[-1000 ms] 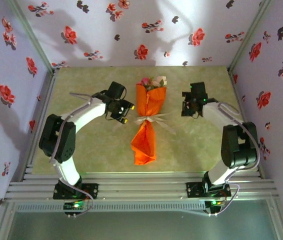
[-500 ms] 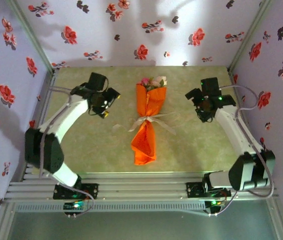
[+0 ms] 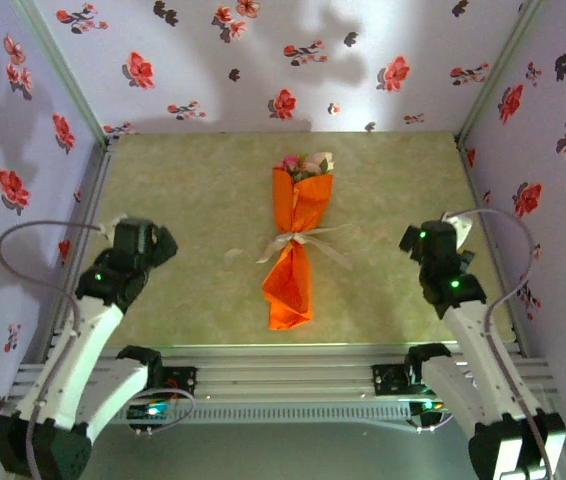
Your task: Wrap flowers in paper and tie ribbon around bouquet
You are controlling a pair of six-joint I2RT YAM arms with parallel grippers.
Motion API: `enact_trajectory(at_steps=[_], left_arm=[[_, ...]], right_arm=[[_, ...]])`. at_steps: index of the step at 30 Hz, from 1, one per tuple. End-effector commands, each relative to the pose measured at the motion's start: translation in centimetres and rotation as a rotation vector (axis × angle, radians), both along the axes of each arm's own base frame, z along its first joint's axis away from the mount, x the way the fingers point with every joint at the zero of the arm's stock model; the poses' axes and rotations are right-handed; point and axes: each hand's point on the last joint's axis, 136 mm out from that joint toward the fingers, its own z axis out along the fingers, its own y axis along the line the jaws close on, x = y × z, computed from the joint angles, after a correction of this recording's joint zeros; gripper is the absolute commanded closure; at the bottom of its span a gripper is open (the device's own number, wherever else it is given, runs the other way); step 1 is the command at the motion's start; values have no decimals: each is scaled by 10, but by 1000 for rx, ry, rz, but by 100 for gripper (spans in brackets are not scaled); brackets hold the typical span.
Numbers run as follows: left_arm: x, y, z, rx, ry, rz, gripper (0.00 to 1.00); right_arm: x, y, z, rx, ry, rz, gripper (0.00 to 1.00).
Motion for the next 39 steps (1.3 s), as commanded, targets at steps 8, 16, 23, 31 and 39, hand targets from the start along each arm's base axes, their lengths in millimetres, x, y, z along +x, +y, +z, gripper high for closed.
enact_trajectory(at_steps=[8, 16, 23, 31, 39], left_arm=[[33, 44, -74, 237, -48, -64, 0], [99, 62, -62, 99, -297, -78, 0], [114, 63, -57, 82, -388, -125, 0], [74, 69, -60, 131, -269, -79, 0], [90, 70, -65, 98, -274, -71, 0]], right_arm=[[71, 17, -52, -97, -119, 150, 1], [123, 27, -53, -140, -174, 272, 1], [119, 10, -67, -78, -298, 235, 1], [118, -3, -69, -89, -270, 149, 1], [118, -2, -70, -90, -263, 151, 1]])
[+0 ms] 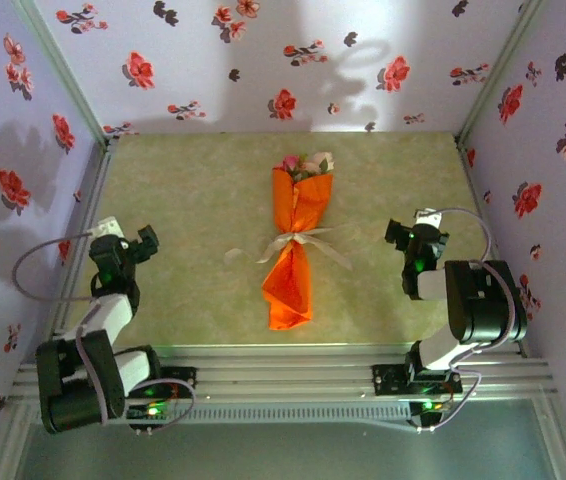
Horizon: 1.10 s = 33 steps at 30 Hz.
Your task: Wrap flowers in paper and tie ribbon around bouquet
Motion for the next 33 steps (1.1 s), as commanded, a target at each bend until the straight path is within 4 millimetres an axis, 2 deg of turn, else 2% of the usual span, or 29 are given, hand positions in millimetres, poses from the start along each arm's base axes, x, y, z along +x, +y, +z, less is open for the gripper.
enact_trajectory(at_steps=[1, 3, 6, 9, 11, 12, 14, 15, 17, 21, 33], left_arm=[[7, 4, -2, -37, -11, 28, 0], [18, -5, 2, -63, -53, 8, 0], [36, -19, -3, -18, -30, -66, 0], [52, -30, 1, 100, -39, -137, 0], [55, -31, -3, 112, -57, -145, 0], [54, -41, -5, 133, -47, -179, 0], [48, -51, -15, 189, -95, -197, 0], [40, -55, -13, 225, -161, -200, 0], [34, -56, -12, 245, -157, -193, 0], [58, -41, -19, 185, -39, -137, 0], [58, -41, -18, 198, -50, -135, 0]], right_arm=[[7, -3, 14, -3, -54, -24, 1], [7, -2, 14, -4, -53, -22, 1], [7, -2, 14, -6, -52, -21, 1], [7, -2, 14, -7, -52, -22, 1], [7, -2, 14, -8, -52, -21, 1], [7, -2, 14, -8, -53, -21, 1], [7, -2, 14, -9, -51, -24, 1], [7, -2, 14, -8, -52, -22, 1], [7, -2, 14, -8, -52, -21, 1], [7, -2, 14, -9, -52, -23, 1], [8, -2, 13, -9, -42, -22, 1]])
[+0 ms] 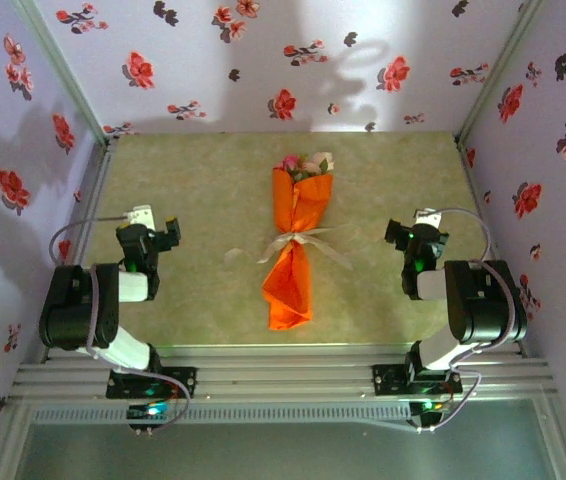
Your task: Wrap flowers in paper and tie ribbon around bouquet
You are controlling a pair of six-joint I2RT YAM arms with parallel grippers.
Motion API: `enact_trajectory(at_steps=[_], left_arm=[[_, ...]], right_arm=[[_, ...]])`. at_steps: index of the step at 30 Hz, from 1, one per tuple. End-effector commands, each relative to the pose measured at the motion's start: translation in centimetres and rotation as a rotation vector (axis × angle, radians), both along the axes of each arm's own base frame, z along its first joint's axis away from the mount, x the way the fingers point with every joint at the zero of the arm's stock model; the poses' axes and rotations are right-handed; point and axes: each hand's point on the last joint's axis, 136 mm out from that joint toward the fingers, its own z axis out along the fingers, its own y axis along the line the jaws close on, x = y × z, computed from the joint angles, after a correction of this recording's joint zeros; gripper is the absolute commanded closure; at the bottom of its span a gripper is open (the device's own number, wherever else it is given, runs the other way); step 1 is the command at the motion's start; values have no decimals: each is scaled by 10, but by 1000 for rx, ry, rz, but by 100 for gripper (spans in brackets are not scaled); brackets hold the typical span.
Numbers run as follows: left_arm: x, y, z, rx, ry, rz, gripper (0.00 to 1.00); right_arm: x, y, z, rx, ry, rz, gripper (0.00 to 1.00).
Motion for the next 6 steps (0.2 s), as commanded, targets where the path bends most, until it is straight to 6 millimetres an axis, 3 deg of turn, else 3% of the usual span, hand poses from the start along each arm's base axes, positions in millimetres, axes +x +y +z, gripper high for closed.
enact_trajectory(at_steps=[1, 6], left_arm=[[0, 5, 5, 18, -15, 24, 0], [0, 4, 5, 19, -17, 23, 0]], right_arm=[[9, -3, 12, -7, -38, -21, 1], [7, -2, 13, -6, -47, -17, 1]])
